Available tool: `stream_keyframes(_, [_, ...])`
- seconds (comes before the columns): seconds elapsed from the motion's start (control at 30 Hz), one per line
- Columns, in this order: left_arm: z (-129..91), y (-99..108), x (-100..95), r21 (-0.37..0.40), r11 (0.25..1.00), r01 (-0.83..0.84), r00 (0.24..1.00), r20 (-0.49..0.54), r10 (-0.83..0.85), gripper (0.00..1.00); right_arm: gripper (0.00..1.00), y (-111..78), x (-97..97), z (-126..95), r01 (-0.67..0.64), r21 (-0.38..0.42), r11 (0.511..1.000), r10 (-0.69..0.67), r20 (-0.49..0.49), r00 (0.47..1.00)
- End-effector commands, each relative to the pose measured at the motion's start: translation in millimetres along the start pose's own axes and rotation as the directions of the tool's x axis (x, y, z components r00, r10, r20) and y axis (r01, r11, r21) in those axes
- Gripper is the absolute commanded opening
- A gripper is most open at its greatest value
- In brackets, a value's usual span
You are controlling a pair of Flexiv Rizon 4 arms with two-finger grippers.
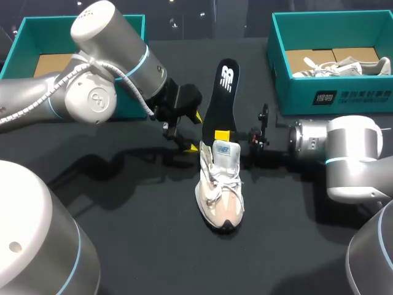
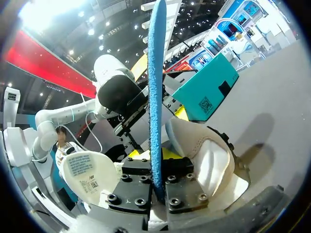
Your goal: Take the shoe out of the shoebox, open the shoe tongue, remove and reinsert the insole, then place the shoe into the shoebox
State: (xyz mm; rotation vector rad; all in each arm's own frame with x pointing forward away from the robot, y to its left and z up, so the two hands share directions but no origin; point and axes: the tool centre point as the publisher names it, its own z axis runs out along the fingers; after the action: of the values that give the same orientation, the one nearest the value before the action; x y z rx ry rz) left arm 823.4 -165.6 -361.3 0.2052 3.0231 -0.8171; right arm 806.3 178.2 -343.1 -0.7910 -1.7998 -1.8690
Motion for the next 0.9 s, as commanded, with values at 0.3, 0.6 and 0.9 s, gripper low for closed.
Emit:
stream_keyframes(0.3, [0,0,-0.5,-0.001,1.0,-0.001,1.0,-0.001,0.001,1.0,0.0,-17.8,5.5,4,-0.02,0.005,1.0,0.02,0.017,1.0])
stream_keyframes(0.6, [0,0,-0.5,-0.001,1.0,-0.001,1.0,-0.001,0.001,1.0,0.25,-3.0,14.7,8,0.02,-0.002,1.0,-0.02,-0.038,0.999])
stream_keyframes(0.9, [0,0,-0.5,-0.001,1.0,-0.001,1.0,-0.001,0.001,1.0,0.31,6.6,21.3,8,0.055,0.003,0.998,-0.055,-0.045,0.997])
